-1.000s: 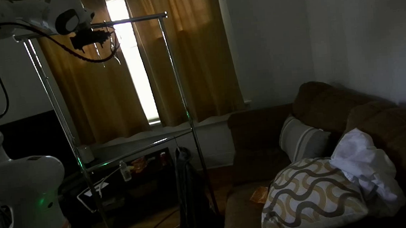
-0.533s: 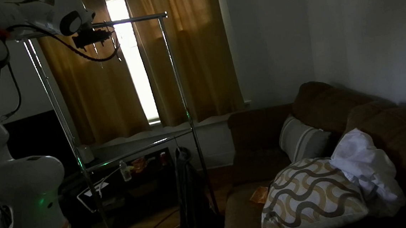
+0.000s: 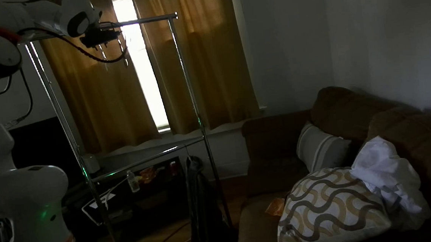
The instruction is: Hang the white and black coat hanger on the bottom railing
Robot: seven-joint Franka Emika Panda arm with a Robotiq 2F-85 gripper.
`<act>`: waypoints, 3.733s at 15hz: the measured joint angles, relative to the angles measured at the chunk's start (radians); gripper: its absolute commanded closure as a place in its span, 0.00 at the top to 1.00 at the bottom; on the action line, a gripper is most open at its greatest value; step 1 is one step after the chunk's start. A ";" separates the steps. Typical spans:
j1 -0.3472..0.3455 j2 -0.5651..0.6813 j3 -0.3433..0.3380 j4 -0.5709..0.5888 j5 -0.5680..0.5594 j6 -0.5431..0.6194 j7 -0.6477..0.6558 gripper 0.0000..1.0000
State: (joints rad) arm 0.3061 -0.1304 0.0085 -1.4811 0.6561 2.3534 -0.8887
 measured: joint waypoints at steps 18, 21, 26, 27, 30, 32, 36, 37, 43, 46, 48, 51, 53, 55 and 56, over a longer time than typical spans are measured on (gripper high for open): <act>0.014 -0.021 0.016 0.050 0.093 -0.010 -0.086 0.02; 0.013 -0.076 0.026 0.039 0.021 -0.024 -0.036 0.02; -0.034 -0.191 0.031 -0.010 -0.140 -0.160 0.157 0.02; -0.044 -0.212 0.031 -0.020 -0.168 -0.204 0.194 0.02; -0.062 -0.264 0.024 -0.042 -0.208 -0.338 0.276 0.02; -0.066 -0.293 0.011 -0.060 -0.214 -0.434 0.309 0.02; -0.081 -0.327 -0.002 -0.102 -0.266 -0.585 0.348 0.02; -0.085 -0.328 -0.002 -0.115 -0.282 -0.603 0.348 0.02; -0.086 -0.326 0.021 -0.263 -0.352 -0.600 0.345 0.02; -0.085 -0.325 0.052 -0.358 -0.404 -0.540 0.344 0.02; -0.085 -0.324 0.073 -0.421 -0.442 -0.490 0.344 0.02; -0.083 -0.326 0.091 -0.506 -0.482 -0.410 0.344 0.02; -0.082 -0.326 0.094 -0.562 -0.495 -0.352 0.344 0.02; -0.078 -0.326 0.095 -0.611 -0.497 -0.310 0.344 0.08; -0.072 -0.325 0.090 -0.630 -0.475 -0.273 0.344 0.08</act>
State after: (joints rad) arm 0.2342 -0.4556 0.0985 -2.1112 0.1813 2.0805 -0.5442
